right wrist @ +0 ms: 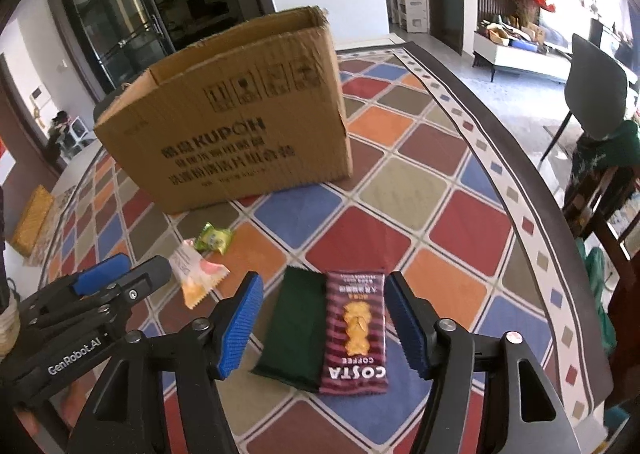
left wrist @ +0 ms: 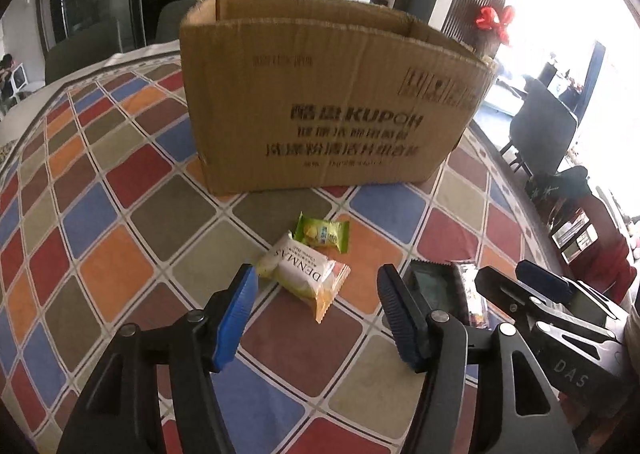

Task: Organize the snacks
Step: 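Move both tools back toward the COSTA and DENMAS bags, then grasp the COSTA coffee bag with the right tool while the left tool grasps the DENMAS bag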

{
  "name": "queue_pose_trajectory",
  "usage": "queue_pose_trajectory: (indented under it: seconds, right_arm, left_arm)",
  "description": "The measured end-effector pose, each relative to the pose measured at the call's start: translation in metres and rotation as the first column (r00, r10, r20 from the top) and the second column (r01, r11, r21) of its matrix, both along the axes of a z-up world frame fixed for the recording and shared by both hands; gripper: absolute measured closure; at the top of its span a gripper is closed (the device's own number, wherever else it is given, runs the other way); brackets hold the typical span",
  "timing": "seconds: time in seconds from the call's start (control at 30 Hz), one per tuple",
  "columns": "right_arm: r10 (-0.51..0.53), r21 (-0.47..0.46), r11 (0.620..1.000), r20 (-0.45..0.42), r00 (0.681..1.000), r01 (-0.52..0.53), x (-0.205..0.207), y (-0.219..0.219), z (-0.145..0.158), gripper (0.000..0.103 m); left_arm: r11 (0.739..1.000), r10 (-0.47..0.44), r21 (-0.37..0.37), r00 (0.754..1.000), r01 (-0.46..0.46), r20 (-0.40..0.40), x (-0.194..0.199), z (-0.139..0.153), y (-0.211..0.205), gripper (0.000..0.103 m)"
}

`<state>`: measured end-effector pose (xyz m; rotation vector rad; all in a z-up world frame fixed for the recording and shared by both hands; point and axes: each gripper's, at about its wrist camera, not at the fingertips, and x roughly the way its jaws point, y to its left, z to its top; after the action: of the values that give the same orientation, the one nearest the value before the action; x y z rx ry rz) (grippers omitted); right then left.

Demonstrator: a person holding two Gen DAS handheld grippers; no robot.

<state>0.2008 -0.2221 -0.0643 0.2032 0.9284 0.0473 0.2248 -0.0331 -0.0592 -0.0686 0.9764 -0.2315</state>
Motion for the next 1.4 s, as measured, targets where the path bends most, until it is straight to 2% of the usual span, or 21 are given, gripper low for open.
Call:
queue_pose_trajectory:
  seconds: [0.33, 0.53, 0.83, 0.97, 1.03, 1.1, 1.13, 1.2, 1.27, 1.4]
  right_arm:
    - [-0.021, -0.036, 0.999, -0.043, 0.999, 0.02, 0.001, -0.001, -0.021, 0.038]
    - [-0.036, -0.039, 0.999, -0.054, 0.998, 0.034, 0.001, -0.004, -0.027, 0.038]
    - [-0.057, -0.044, 0.998, -0.081, 0.995, 0.053, 0.006, -0.008, -0.037, 0.038]
    - [-0.063, -0.043, 0.997, -0.092, 0.994, 0.06, 0.008, -0.01, -0.042, 0.038]
    - [-0.068, -0.04, 0.997, -0.099, 0.993, 0.064, 0.009, -0.012, -0.044, 0.038]
    - [-0.072, -0.036, 0.997, -0.106, 0.992, 0.068, 0.009, -0.013, -0.047, 0.038]
    - [-0.074, -0.031, 0.997, -0.109, 0.991, 0.071, 0.009, -0.015, -0.048, 0.039]
    - [-0.075, -0.022, 0.997, -0.106, 0.991, 0.073, 0.008, -0.016, -0.049, 0.042]
    - [-0.067, -0.023, 0.998, -0.099, 0.993, 0.065, 0.008, -0.015, -0.048, 0.056]
    - [-0.054, -0.006, 0.999, -0.09, 0.994, 0.054, 0.007, -0.015, -0.048, 0.061]
  left_arm:
    - [0.999, 0.045, 0.009, 0.998, -0.045, -0.048, 0.015, -0.022, 0.005, 0.042]
    - [0.999, 0.042, 0.025, 0.997, -0.04, -0.07, 0.021, -0.034, 0.0, 0.041]
    - [0.999, 0.033, 0.009, 0.993, -0.032, -0.114, 0.035, -0.049, -0.003, 0.041]
    - [0.999, 0.037, 0.02, 0.994, -0.035, -0.101, 0.039, -0.05, -0.004, 0.041]
    - [0.999, 0.036, 0.021, 0.995, -0.034, -0.096, 0.039, -0.05, -0.005, 0.043]
    - [0.999, 0.038, 0.027, 0.995, -0.036, -0.089, 0.039, -0.051, -0.004, 0.052]
    - [0.999, 0.037, 0.028, 0.995, -0.035, -0.088, 0.039, -0.051, -0.004, 0.053]
    - [0.999, 0.039, 0.03, 0.996, -0.036, -0.085, 0.037, -0.051, -0.006, 0.055]
    - [0.999, 0.037, 0.033, 0.996, -0.035, -0.082, 0.034, -0.051, -0.007, 0.058]
    - [0.999, 0.029, 0.032, 0.996, -0.027, -0.081, 0.031, -0.051, -0.011, 0.06]
